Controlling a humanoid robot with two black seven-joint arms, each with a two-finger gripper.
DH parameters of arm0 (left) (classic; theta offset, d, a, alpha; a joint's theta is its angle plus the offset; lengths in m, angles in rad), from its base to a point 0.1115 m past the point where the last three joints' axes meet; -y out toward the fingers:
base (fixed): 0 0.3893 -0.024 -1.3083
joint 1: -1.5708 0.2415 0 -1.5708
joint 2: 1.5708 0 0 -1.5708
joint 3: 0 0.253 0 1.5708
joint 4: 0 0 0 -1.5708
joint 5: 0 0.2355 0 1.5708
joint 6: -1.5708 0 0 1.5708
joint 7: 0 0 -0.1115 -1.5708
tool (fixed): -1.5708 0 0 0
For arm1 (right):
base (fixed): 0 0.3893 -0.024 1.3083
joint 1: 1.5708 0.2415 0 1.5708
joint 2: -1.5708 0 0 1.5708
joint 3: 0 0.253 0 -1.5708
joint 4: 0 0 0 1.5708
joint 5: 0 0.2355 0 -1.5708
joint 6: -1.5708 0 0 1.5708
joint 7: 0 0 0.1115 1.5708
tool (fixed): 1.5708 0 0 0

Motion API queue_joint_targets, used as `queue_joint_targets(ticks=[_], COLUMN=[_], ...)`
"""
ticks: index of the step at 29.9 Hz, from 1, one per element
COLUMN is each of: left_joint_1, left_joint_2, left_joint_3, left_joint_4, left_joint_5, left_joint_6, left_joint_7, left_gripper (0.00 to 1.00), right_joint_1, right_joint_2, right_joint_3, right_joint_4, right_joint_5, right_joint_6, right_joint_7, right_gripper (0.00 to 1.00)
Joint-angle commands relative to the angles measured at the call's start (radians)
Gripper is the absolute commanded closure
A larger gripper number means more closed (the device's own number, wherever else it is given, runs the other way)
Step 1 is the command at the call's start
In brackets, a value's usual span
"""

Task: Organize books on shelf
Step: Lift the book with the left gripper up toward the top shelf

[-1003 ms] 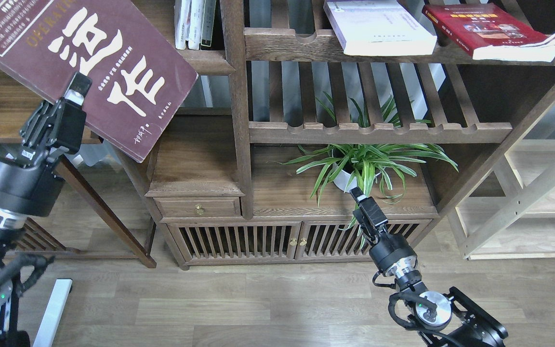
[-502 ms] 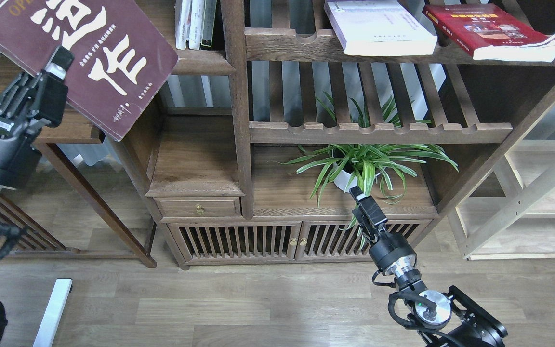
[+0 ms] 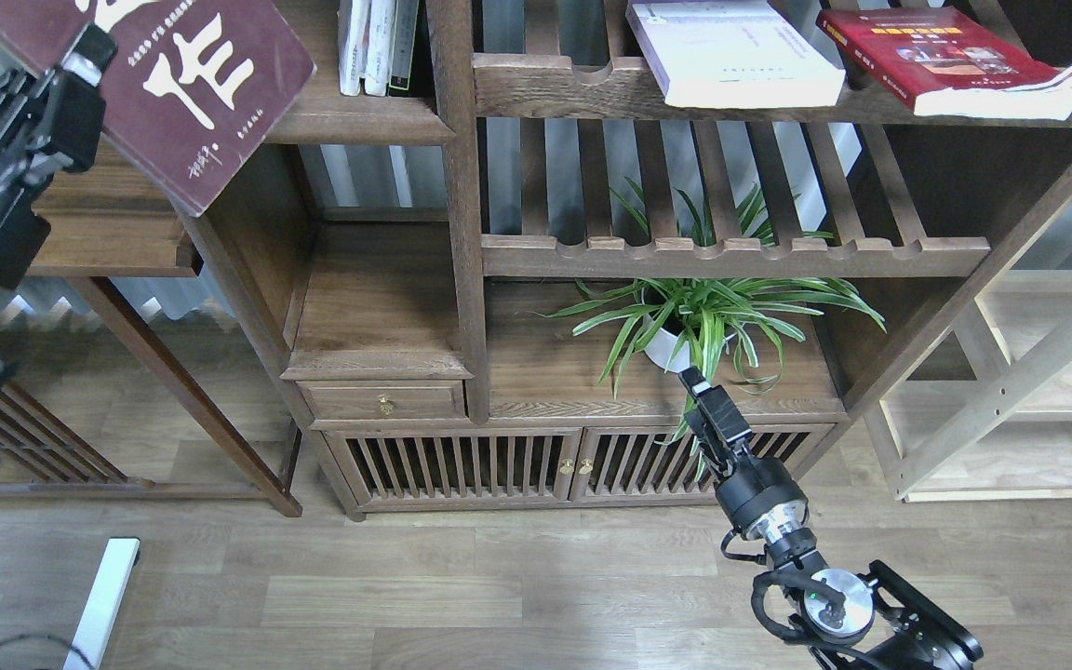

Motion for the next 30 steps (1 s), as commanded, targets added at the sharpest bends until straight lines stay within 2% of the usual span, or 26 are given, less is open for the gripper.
queue_joint_targets(ticks=[1,9,20,30], left_joint_1=[-0.063,-0.128,-0.249,-0.424], left_joint_2=[0.035,0.050,0.075,0.079], left_joint_3=[0.029,0.071,0.147,0.217], left_joint_4=[0.078,0.179,0.215,0.408], left_joint_5=[0.005,0.003,-0.001,-0.001], left_joint_6=[0.000,0.000,0.005,0.013], left_joint_7=[-0.004,-0.009,0.016,0.016], left_gripper=[0.97,0.97,0.96,0.96], right_joint_1=[-0.001,-0.013,-0.031,-0.062], right_joint_2=[-0.001,-0.019,-0.021,-0.036], right_joint_3=[0.001,0.023,0.023,0.024], right_joint_4=[0.000,0.000,0.002,0.003], right_joint_5=[0.000,0.005,0.008,0.008], right_joint_6=[0.000,0.000,0.000,0.000], right_joint_7=[0.002,0.002,0.000,-0.006], right_gripper=[0.01,0.01,0.01,0.01])
